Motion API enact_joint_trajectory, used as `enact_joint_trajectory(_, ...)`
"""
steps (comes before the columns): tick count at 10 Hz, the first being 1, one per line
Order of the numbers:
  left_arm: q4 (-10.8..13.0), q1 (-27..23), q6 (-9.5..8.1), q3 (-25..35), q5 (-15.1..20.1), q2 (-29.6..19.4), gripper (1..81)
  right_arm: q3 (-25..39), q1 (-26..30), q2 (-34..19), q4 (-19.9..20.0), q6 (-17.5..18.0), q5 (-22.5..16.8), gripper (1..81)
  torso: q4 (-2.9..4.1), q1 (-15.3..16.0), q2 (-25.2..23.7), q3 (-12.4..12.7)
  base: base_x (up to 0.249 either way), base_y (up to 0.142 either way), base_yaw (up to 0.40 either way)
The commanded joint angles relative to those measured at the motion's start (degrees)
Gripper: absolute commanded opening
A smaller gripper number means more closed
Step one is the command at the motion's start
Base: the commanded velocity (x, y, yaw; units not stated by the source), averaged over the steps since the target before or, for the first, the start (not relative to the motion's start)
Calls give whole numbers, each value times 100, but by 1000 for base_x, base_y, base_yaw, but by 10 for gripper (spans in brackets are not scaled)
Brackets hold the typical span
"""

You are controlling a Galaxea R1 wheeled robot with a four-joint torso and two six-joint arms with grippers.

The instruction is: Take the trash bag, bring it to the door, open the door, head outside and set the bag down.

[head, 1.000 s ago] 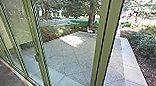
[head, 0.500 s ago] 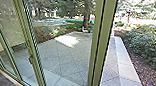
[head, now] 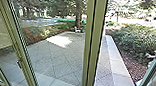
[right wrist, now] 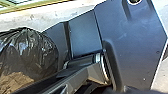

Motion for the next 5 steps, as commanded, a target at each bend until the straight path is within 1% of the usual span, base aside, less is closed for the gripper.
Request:
enact_joint_trajectory(1, 53, -235, 16, 2, 341, -22, 10, 62, 219, 73, -56, -24, -343, 811, 0, 0, -2, 0, 0, 0, -207)
enact_joint_trajectory(5, 45, -235, 16, 2, 341, -22, 10, 62, 219, 82, -56, -24, -343, 811, 0, 0, 0, 0, 0, 0, -207)
